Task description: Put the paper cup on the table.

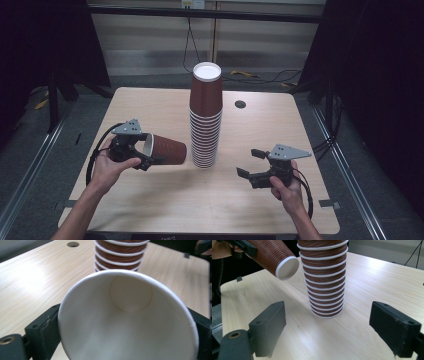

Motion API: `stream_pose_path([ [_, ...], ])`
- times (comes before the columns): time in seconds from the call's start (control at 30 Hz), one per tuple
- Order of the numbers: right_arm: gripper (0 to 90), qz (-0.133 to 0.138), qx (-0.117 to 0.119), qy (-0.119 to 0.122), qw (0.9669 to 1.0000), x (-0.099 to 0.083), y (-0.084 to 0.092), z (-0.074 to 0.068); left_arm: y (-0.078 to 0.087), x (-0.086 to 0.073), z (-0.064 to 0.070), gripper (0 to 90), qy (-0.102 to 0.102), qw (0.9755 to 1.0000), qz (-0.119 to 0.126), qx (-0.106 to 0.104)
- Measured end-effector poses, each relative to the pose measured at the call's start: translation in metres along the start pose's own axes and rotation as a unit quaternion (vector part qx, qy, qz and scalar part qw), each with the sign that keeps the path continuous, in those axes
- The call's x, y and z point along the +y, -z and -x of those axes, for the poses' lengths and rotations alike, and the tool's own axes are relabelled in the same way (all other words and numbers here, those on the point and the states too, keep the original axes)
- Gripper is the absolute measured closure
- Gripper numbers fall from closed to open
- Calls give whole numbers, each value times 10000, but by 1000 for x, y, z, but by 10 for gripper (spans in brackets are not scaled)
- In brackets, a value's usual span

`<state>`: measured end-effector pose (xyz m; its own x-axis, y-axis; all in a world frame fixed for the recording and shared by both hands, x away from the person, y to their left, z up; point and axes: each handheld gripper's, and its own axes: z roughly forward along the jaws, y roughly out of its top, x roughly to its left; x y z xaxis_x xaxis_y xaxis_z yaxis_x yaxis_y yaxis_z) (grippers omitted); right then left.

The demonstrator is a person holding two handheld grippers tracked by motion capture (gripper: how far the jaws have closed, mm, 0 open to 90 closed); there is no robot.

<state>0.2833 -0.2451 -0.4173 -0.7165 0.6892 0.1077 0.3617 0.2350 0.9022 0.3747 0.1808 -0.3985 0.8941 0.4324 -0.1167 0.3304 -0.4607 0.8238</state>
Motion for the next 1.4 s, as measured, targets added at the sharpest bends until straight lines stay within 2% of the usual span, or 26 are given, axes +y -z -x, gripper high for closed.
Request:
stream_pose_path([
  [0.2, 139, -23, 0, 22, 10000, -1, 0, -1, -6, 2, -11, 60, 87, 9996, -247, 112],
  [0.3, 139, -33, -17, 8, 10000, -2, 0, 0, -7, 4, -14, 57, -107, 9988, -415, 221],
  [0.33, 139, -33, -11, -1, 10000, -3, 0, 0, -7, 5, -16, 57, -113, 9985, -478, 234],
  [0.5, 139, -41, -1, -37, 10000, -4, -2, 1, -9, 12, -20, 57, -260, 9943, -906, 498],
  [0.53, 139, -39, 14, -42, 10000, -4, -2, 1, -11, 12, -22, 57, -224, 9939, -964, 492],
  [0.6, 139, -42, 11, -33, 10000, -3, -1, 0, -11, 14, -27, 57, -279, 9917, -1158, 494],
  [0.77, 139, -69, 13, -19, 10000, -4, -2, 0, -15, 18, -32, 54, -209, 9886, -1378, 565],
  [0.87, 139, -84, 52, -4, 10000, -4, -2, 0, -20, 20, -32, 53, -266, 9830, -1664, 730],
  [0.9, 139, -87, 46, 12, 10000, -4, -3, 0, -21, 22, -33, 54, -343, 9801, -1808, 748],
  [0.93, 139, -91, 39, 35, 9999, -4, -3, 0, -22, 22, -34, 54, -309, 9793, -1849, 763],
  [0.97, 139, -99, 43, 41, 9999, -4, -3, -1, -23, 23, -34, 54, -251, 9799, -1830, 756],
  [1.0, 139, -117, 44, 38, 9999, -4, -3, -1, -23, 25, -36, 53, -387, 9765, -2005, 694],
  [1.03, 139, -119, 42, 43, 9999, -5, -4, -1, -25, 25, -35, 53, -302, 9774, -1958, 745],
  [1.07, 139, -118, 48, 35, 9999, -5, -4, -1, -25, 27, -36, 53, -377, 9751, -2060, 732],
  [1.1, 139, -113, 51, 38, 9999, -5, -4, 0, -26, 28, -37, 52, -356, 9735, -2142, 718],
  [1.13, 139, -133, 38, 25, 9999, -5, -4, -1, -28, 28, -36, 52, -321, 9730, -2161, 744],
  [1.2, 139, -130, 47, 31, 9999, -5, -4, -1, -30, 30, -39, 51, -363, 9677, -2354, 824],
  [1.23, 139, -129, 46, 37, 9999, -5, -4, -1, -32, 30, -39, 51, -351, 9669, -2390, 820],
  [1.27, 139, -122, 42, 38, 9999, -5, -4, -1, -33, 31, -40, 50, -355, 9651, -2484, 746],
  [1.3, 139, -122, 37, 41, 9999, -5, -4, -1, -35, 31, -40, 49, -325, 9650, -2499, 723],
  [1.37, 139, -117, 33, 35, 9999, -5, -3, -1, -37, 33, -40, 48, -418, 9595, -2680, 761],
  [1.4, 138, -121, 32, 39, 9999, -5, -3, 0, -39, 34, -40, 47, -428, 9577, -2734, 784],
])
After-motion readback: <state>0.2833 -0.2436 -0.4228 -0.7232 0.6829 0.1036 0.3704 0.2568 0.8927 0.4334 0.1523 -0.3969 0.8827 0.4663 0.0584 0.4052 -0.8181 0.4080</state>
